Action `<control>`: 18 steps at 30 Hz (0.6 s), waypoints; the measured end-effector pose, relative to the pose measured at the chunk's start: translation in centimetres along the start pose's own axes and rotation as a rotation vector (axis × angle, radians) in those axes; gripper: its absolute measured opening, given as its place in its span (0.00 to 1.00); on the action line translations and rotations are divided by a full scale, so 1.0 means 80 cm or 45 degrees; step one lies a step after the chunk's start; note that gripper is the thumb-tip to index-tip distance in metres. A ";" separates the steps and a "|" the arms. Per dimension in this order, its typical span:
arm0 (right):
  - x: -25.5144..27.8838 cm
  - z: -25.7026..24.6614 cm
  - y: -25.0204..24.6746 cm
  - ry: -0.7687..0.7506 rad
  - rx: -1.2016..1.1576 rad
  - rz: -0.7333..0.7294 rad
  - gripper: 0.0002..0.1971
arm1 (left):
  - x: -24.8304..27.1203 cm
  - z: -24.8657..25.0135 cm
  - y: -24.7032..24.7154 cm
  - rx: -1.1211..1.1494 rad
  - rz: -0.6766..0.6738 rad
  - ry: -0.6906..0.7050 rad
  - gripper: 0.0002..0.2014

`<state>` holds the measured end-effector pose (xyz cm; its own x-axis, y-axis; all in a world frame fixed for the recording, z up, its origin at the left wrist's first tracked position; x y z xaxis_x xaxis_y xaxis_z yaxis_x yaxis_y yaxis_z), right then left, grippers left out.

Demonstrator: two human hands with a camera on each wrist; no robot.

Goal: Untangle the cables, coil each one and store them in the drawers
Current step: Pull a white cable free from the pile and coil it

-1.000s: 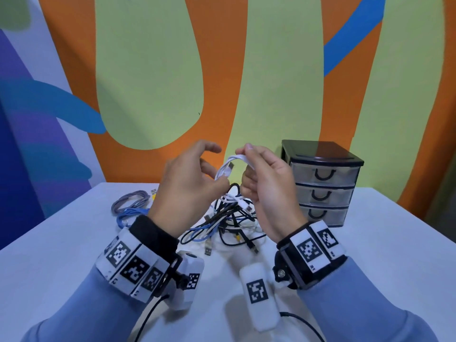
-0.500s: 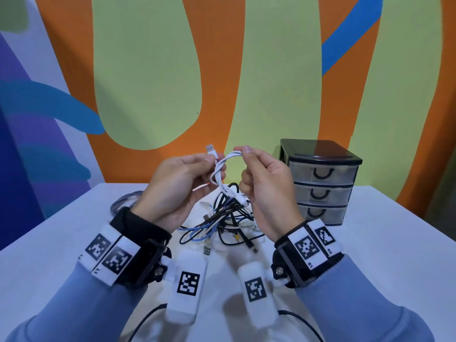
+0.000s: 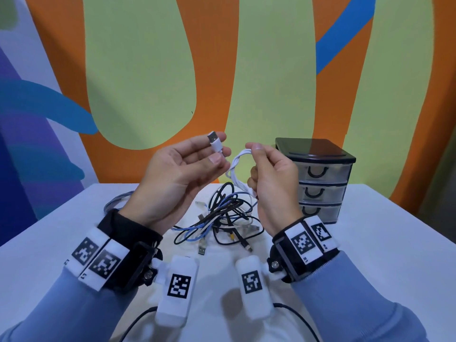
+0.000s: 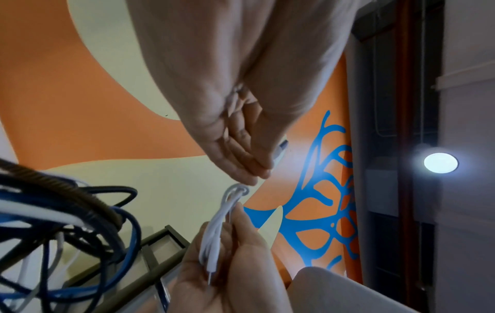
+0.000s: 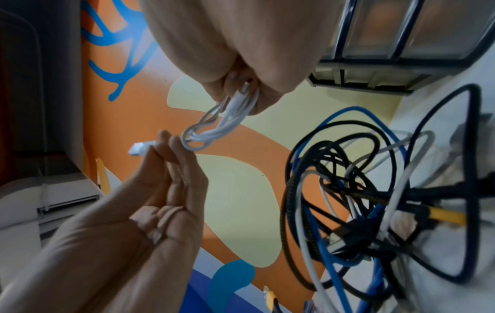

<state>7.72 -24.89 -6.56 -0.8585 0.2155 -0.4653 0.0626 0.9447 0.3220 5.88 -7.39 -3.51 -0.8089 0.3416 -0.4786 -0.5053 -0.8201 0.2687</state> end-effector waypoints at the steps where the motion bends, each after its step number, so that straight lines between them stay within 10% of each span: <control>1: 0.000 0.000 0.001 -0.010 0.057 0.000 0.10 | 0.001 0.004 0.001 -0.101 -0.006 0.031 0.20; 9: 0.005 -0.009 0.023 -0.097 0.205 -0.181 0.11 | 0.004 0.013 0.002 -0.736 -0.143 0.074 0.05; 18: 0.012 -0.012 0.036 0.075 -0.204 -0.317 0.13 | 0.000 0.009 -0.018 -0.798 0.097 0.007 0.15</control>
<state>6.56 -22.15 -5.30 -0.8656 -0.0371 -0.4994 -0.2309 0.9145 0.3322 6.40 -5.86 -3.32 -0.8334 0.2706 -0.4819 -0.1729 -0.9558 -0.2376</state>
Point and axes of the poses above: each hand's wrist, its own x-axis away from the middle knuckle, its own y-axis out of the palm, z = x × y, the point moved 8 cm from there along -x, towards the middle knuckle, and after that the axes turned 9 degrees about -z, right-handed, at the moved point
